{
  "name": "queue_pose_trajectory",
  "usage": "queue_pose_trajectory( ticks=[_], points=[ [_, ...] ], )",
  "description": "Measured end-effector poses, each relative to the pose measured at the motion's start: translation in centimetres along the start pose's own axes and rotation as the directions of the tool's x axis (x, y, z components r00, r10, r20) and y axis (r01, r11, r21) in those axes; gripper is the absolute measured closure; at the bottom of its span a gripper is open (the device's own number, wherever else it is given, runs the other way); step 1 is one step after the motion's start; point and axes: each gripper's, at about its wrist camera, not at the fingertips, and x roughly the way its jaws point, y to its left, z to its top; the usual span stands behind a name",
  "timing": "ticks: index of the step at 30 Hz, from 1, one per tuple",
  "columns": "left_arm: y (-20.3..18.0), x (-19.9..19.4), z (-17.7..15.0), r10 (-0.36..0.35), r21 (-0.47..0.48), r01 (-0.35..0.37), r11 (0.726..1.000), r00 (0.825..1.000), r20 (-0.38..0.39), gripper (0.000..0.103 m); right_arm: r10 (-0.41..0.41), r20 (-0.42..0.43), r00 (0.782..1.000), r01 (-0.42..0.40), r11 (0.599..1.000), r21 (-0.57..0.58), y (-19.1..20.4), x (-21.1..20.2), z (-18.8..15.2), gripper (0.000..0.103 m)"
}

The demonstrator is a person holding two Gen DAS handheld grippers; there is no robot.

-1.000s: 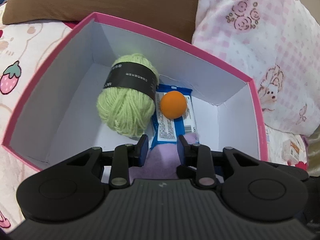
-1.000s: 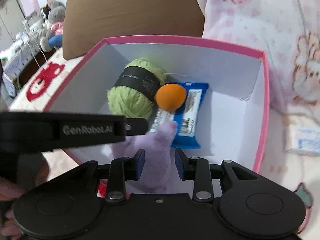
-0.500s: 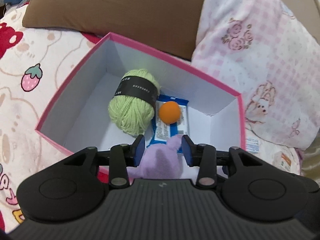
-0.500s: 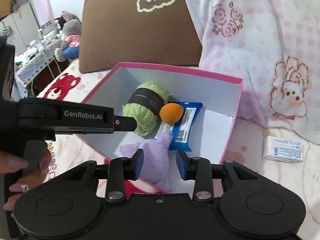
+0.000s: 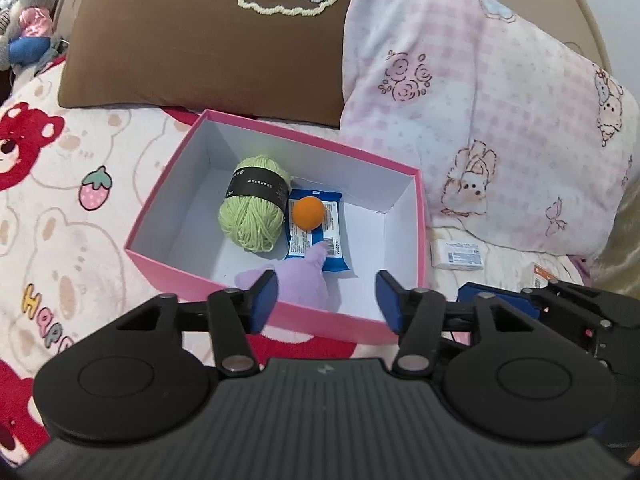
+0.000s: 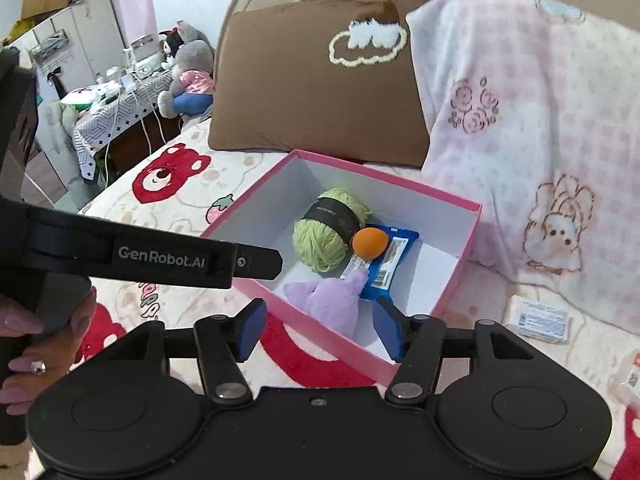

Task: Organize objects
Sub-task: 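Open the left gripper to release the plush toy and withdraw, then move the left gripper toward the clear plastic box with orange label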

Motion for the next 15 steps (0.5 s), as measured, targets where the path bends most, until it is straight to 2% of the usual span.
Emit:
queue_pose_trajectory(
  ticks=[3,4,7,9,12,15],
  points=[
    [-1.0,-1.3,-0.2,0.021,0.037,-0.021,0.999,1.0,0.003,0.042,0.013,0.008,1.0,-0.013,1.0,-0.006,0.4,-1.6,0.0,0.035],
    [-1.3,-1.9,-0.3,0.016,0.045,-0.017,0.999,1.0,0.003,0.041,0.017,0.01,1.0,-0.017,1.0,-0.013,0.6,-2.0,-0.1,0.03],
    [-1.9,-3.1,-0.5,-0.014,0.049,0.014,0.999,1.0,0.0,0.035,0.009,0.029,1.0,-0.008,0.999,-0.049,1.1,-3.4,-0.4,0.023],
    [-2.7,-4.0,-0.7,0.008,0.068,-0.009,0.998,1.0,0.017,0.026,0.003,0.041,0.999,-0.001,0.999,-0.054,1.2,-4.2,-0.8,0.019],
    [-3.9,-5.1,-1.1,0.065,0.122,-0.071,0.99,0.996,0.052,0.018,0.001,0.046,0.999,0.001,0.999,-0.037,0.9,-5.1,-1.3,0.018],
    [-4.6,-6.0,-1.2,0.05,0.137,-0.054,0.989,0.998,0.036,0.016,0.001,0.044,0.999,0.0,0.999,-0.033,0.6,-6.2,-1.9,0.017]
  ],
)
